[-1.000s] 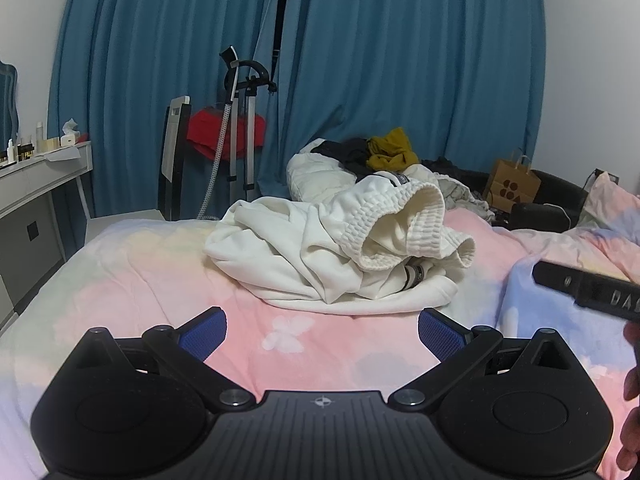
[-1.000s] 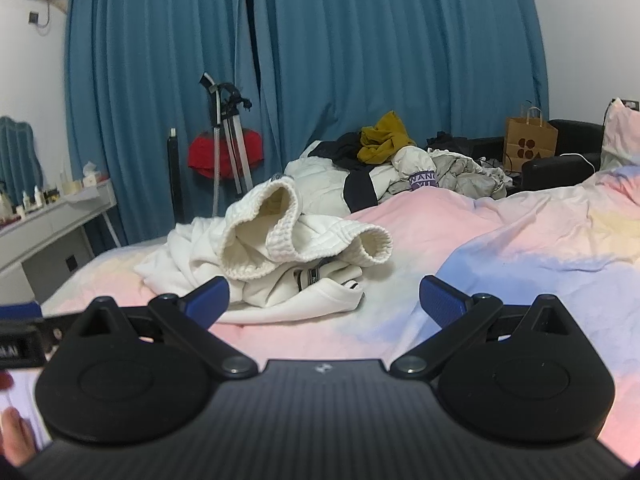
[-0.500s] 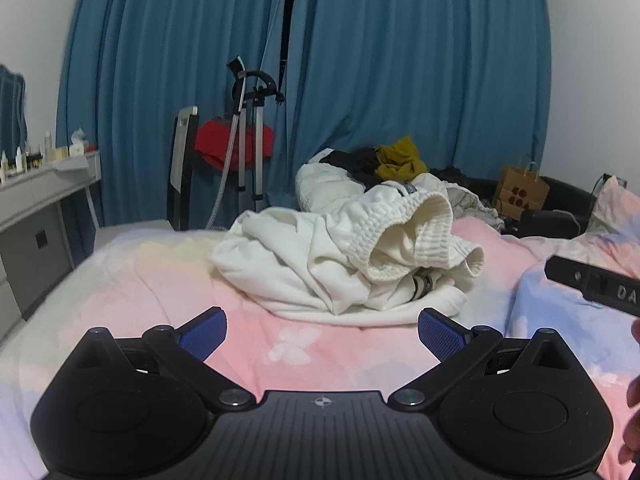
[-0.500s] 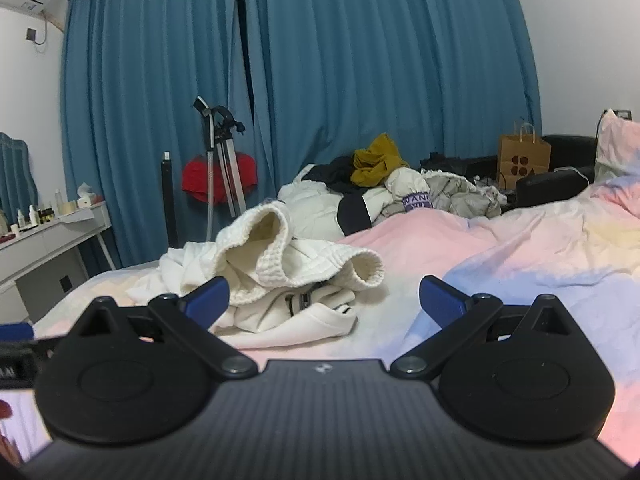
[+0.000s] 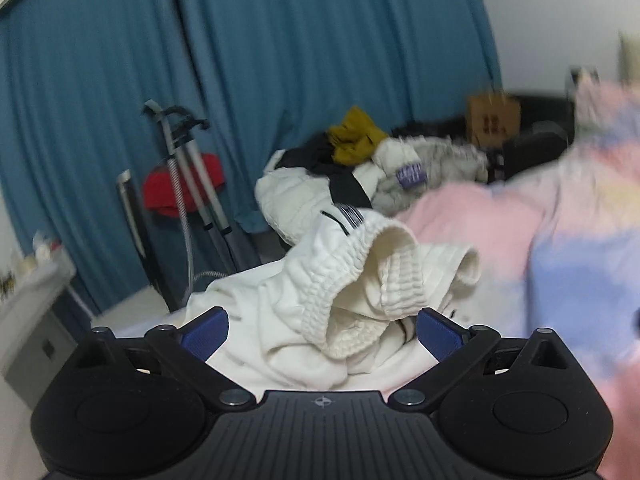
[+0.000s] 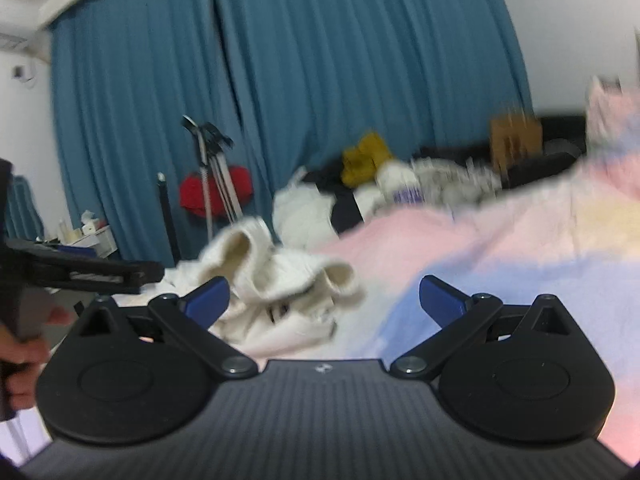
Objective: Fold clothes
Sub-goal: 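Reach the left gripper to the ribbed waistband and close on it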
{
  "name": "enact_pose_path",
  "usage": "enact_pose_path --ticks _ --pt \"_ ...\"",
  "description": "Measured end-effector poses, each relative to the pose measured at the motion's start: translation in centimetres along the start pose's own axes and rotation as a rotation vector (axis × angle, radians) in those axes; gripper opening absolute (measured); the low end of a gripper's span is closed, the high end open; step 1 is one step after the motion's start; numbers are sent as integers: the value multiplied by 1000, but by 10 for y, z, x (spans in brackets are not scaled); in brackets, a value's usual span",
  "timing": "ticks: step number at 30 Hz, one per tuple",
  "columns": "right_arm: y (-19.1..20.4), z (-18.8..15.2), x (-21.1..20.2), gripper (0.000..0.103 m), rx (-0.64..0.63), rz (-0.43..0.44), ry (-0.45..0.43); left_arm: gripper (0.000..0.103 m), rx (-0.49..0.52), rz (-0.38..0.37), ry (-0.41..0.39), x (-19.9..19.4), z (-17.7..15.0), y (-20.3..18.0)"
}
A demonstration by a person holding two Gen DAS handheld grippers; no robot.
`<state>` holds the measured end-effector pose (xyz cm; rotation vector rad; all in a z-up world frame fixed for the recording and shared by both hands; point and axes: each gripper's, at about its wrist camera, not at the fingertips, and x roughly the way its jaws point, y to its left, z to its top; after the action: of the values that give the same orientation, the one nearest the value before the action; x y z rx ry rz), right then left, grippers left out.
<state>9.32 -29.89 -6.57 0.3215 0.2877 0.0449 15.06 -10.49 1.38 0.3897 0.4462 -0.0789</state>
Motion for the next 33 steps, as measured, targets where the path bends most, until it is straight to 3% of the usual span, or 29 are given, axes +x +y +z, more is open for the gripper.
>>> enact_pose_path --ticks 5,11,13,14,16,18,19,20,25,30,33 --pt "-18 -10 28 103 99 -6 48 96 98 -3 -1 69 -14 -19" --pt "-26 -23 55 103 127 -4 83 83 74 33 18 141 -11 -13" --pt "-28 -28 63 103 137 -5 95 76 61 14 -14 152 -4 -9" --pt "-28 -31 65 103 141 -5 96 71 55 -3 -36 156 0 -8" --pt "-28 -35 70 103 144 -6 97 46 56 -42 -69 156 5 -7" --pt "-26 -38 74 103 140 -14 99 38 17 -49 -73 151 11 -4" --pt "-26 -40 74 103 138 -14 99 26 -12 -54 -76 146 15 -1" --pt "-25 -40 73 103 134 -14 93 22 -58 -54 -90 138 17 6" --pt "-17 -44 60 103 102 -5 56 20 -212 -70 -193 64 18 64" --pt "5 -46 54 103 33 30 62 20 -352 -67 -217 -1 -12 131" --pt "23 -50 50 103 -35 62 79 18 -458 -37 -185 -16 -43 172"
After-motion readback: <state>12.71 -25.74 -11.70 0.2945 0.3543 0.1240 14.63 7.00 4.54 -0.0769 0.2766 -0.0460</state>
